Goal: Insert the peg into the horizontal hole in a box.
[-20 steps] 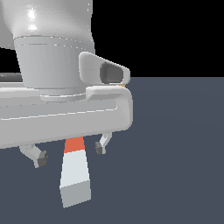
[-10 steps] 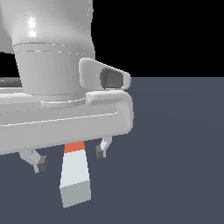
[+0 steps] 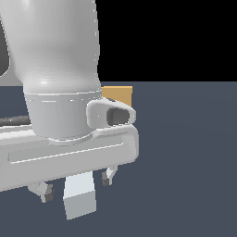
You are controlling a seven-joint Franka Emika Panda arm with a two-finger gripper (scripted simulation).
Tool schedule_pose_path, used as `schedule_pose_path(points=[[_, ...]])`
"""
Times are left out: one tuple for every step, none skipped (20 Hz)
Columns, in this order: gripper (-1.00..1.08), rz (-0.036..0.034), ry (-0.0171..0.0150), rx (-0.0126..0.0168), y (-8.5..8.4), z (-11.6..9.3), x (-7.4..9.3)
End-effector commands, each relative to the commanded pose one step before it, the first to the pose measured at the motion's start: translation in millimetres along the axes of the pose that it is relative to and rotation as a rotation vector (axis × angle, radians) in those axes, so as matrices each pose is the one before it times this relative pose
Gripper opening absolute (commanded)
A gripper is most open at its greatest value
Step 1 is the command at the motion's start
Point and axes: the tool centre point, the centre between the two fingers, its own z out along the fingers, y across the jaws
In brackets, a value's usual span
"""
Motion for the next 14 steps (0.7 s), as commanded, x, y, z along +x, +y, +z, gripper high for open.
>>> schedule_pose_path(points=[[1.00,-0.00069,-0.00081,-0.00143,0.94,5.05,-0.26],[1.00,0.00000,0.00000,0.00000,0.15,0.75,-0.11],[1.00,0.00000,0.00000,0.00000,0.06,0.24,-0.04],[-1.00,0.00000,0.00000,0.00000,0.00,0.00,0.00],[-1.00,0.00000,0.00000,0.00000,0.00,0.00,0.00],[-1.00,0.00000,0.00000,0.00000,0.00,0.00,0.00],[-1.00,0.00000,0.00000,0.00000,0.00,0.00,0.00],[-1.00,0.00000,0.00000,0.00000,0.00,0.00,0.00],[-1.00,0.00000,0.00000,0.00000,0.00,0.00,0.00],[-1.00,0.00000,0.00000,0.00000,0.00,0.00,0.00],[-1.00,0.00000,0.00000,0.00000,0.00,0.00,0.00],[-1.00,0.00000,0.00000,0.00000,0.00,0.00,0.00],[-1.00,0.00000,0.00000,0.00000,0.00,0.00,0.00],[-1.00,0.00000,0.00000,0.00000,0.28,-0.24,0.27]])
